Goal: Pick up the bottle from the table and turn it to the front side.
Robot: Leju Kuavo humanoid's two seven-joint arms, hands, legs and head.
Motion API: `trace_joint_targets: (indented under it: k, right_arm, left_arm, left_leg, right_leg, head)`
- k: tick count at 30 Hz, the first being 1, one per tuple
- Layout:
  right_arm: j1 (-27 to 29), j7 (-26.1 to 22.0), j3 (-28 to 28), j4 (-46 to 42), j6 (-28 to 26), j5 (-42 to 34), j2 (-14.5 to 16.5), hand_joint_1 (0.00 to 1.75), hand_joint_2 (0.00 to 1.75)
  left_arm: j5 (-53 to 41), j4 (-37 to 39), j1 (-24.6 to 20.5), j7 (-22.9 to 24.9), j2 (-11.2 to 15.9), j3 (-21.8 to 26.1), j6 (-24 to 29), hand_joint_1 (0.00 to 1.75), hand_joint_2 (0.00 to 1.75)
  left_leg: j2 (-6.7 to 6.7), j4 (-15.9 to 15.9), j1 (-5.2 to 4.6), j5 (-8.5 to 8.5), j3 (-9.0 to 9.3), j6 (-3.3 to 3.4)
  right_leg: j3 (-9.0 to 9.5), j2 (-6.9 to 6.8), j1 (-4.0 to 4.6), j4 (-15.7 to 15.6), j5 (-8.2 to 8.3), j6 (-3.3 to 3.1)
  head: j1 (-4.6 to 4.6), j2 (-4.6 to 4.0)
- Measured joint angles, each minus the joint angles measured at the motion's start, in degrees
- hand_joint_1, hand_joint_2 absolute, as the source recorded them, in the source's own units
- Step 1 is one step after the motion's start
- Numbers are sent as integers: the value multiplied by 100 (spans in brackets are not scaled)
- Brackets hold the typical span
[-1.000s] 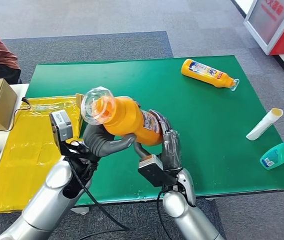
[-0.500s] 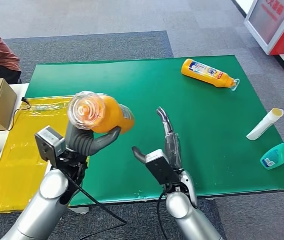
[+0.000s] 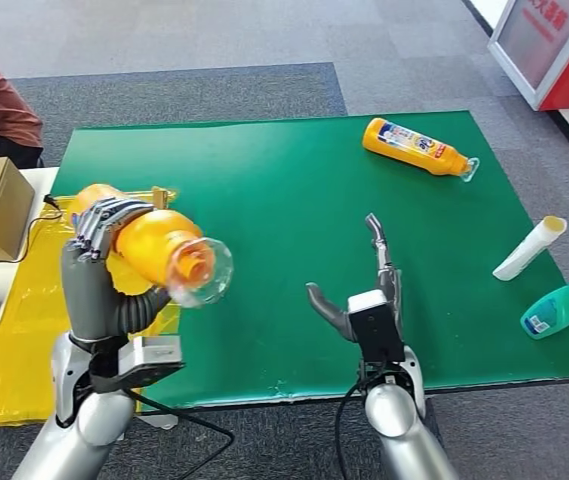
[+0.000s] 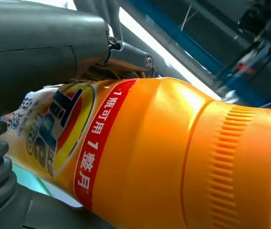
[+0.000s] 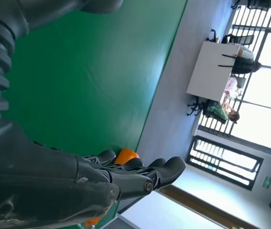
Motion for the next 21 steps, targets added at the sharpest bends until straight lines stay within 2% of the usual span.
trace_joint_targets:
  k: [3,5,7,10,14,17,21]
  right_arm:
    - [40,105,-181,-224,181,99,1,0,175]
    - [50,170,-305,-377,319,191,8,0,175]
    - [61,201,-432,-509,438,263,22,0,175]
    - [79,206,-602,-649,561,329,56,0,175]
    - [89,220,-725,-755,603,379,76,0,175]
    - [73,261,-741,-799,608,385,87,0,175]
    - [30,269,-741,-802,601,334,87,0,175]
  left_arm:
    - [-1845,221,-221,1176,106,119,-1067,175,175]
    - [-2145,564,-518,1591,220,145,-1981,175,175]
    - [-2150,981,-880,1790,360,141,-2815,175,175]
    - [-2118,1694,-1496,1838,623,91,-3878,175,175]
    - [-1765,2548,-2248,1649,963,-39,-4759,175,175]
    - [-1451,3008,-2636,1552,1201,-206,-5202,175,175]
    - [-1070,3463,-2929,1442,1485,-429,-5436,175,175]
  left_leg:
    - [-1,0,0,4,0,1]
    - [0,0,0,11,-1,-3]
    - [1,0,1,18,-2,-10]
    - [5,0,2,26,-2,-14]
    - [9,0,3,28,-3,-15]
    - [9,0,3,27,-3,-15]
    - [10,0,3,26,-5,-15]
  right_leg:
    - [-1,-1,0,-1,3,-1]
    - [-5,0,1,0,12,-8]
    - [-11,2,2,0,20,-11]
    - [-14,5,3,1,28,-14]
    - [-16,9,5,4,32,-17]
    - [-16,10,6,5,31,-16]
    - [-18,10,6,5,29,-14]
  head:
    - [0,0]
    - [-1,0]
    - [-1,0]
    - [-1,0]
    - [-1,0]
    - [-1,0]
    - [-1,0]
